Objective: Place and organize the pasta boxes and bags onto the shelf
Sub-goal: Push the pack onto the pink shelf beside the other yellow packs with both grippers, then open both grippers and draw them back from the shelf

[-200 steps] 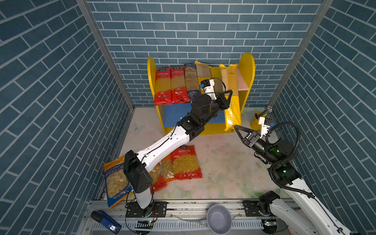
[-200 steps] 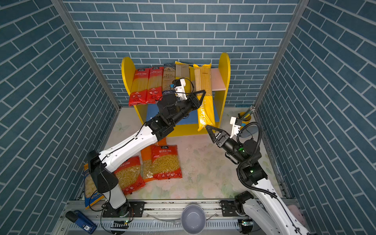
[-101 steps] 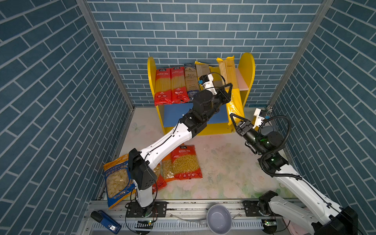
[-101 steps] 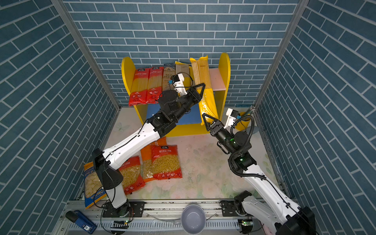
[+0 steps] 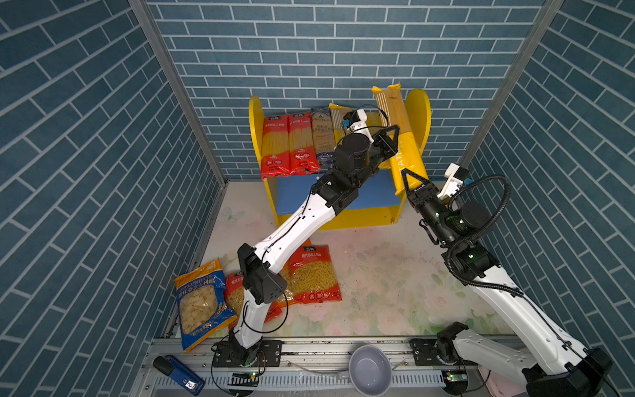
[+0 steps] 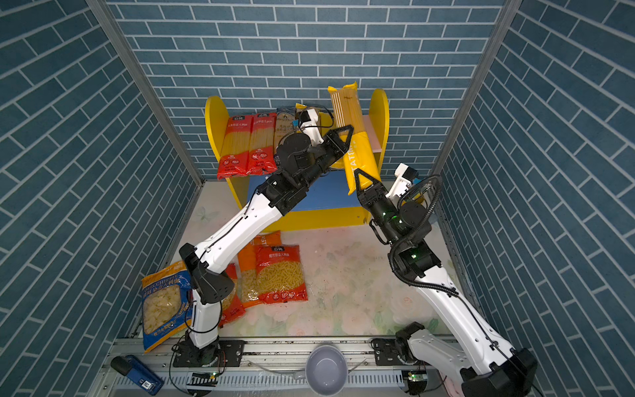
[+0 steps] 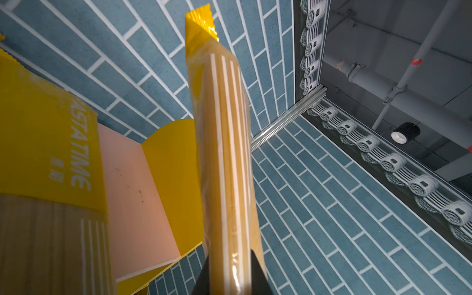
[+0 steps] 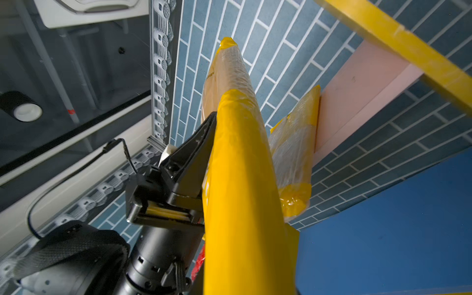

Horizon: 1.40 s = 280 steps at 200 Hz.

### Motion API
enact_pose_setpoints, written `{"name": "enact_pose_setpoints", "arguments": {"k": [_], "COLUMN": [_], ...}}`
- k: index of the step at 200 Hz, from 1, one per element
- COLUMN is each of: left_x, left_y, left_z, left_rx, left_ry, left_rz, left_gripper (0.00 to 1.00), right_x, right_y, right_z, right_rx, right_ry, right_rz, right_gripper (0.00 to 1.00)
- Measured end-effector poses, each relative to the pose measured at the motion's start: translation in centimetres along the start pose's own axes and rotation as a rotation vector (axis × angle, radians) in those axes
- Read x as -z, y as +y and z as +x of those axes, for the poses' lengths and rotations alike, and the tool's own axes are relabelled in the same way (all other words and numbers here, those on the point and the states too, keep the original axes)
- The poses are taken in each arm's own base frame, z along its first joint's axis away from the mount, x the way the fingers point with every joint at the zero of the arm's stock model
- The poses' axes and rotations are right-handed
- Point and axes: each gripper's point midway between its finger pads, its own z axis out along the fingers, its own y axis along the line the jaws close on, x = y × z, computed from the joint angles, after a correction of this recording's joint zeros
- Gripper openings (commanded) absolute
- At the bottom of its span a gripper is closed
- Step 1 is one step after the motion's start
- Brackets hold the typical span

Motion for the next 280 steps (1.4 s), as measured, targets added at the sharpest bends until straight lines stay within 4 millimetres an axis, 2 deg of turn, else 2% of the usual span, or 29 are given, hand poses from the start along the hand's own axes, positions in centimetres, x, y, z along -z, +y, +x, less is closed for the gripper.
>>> {"name": "enact_pose_setpoints", "arguments": {"k": [15,34,55,68,79,99,137,179,204,224,233,249,280], "left_x": [-0.5,-0.5,-0.4,0.0,0.5,1.6,4.4,8.1,10.5,12.0,12.6,13.5,15.6], "left_y": [0.7,1.9,2.4,2.5,2.4,2.0,2.0,3.5,4.9,5.7,6.0,6.0,5.1], "left_z": [-0.2,-0.4,-0.9,-1.2,-1.4,-1.9,-2.4,-0.8,0.6,1.3,1.4,1.4,1.5], "left_rx": [-0.017,-0.051,-0.086,-0.107,-0.121,-0.141,-0.165,-0.204,-0.216,-0.219,-0.221,-0.227,-0.254], "left_ry": [0.001,0.004,-0.005,-0.009,-0.009,-0.009,-0.005,0.029,0.055,0.068,0.071,0.070,0.075], "left_rz": [-0.024,-0.071,-0.093,-0.107,-0.114,-0.123,-0.131,-0.149,-0.161,-0.167,-0.168,-0.163,-0.135], "left_gripper": [0.39,0.49,0.57,0.59,0.59,0.59,0.59,0.59,0.59,0.59,0.59,0.59,0.60], "right_x": [-0.4,-0.9,-1.5,-1.9,-2.2,-2.9,-4.6,-7.1,-7.9,-8.3,-8.4,-8.5,-8.4], "right_y": [0.2,-0.9,-3.8,-6.2,-7.4,-7.0,-7.5,-8.0,-8.0,-7.9,-7.7,-7.5,-7.1], "right_z": [-0.5,-1.0,-1.6,-1.7,-1.9,-2.9,-3.4,-3.6,-3.5,-3.5,-3.6,-3.9,-4.0], "right_rx": [0.007,0.011,0.014,-0.003,-0.025,-0.046,-0.110,-0.207,-0.239,-0.247,-0.248,-0.244,-0.232], "right_ry": [-0.002,-0.005,-0.013,-0.014,-0.019,-0.033,-0.041,-0.053,-0.062,-0.068,-0.074,-0.085,-0.083], "right_rz": [0.021,0.071,0.164,0.234,0.263,0.257,0.262,0.267,0.269,0.270,0.262,0.254,0.244], "right_gripper": [0.16,0.13,0.10,0.09,0.08,0.08,0.12,0.14,0.24,0.38,0.49,0.64,0.75]}}
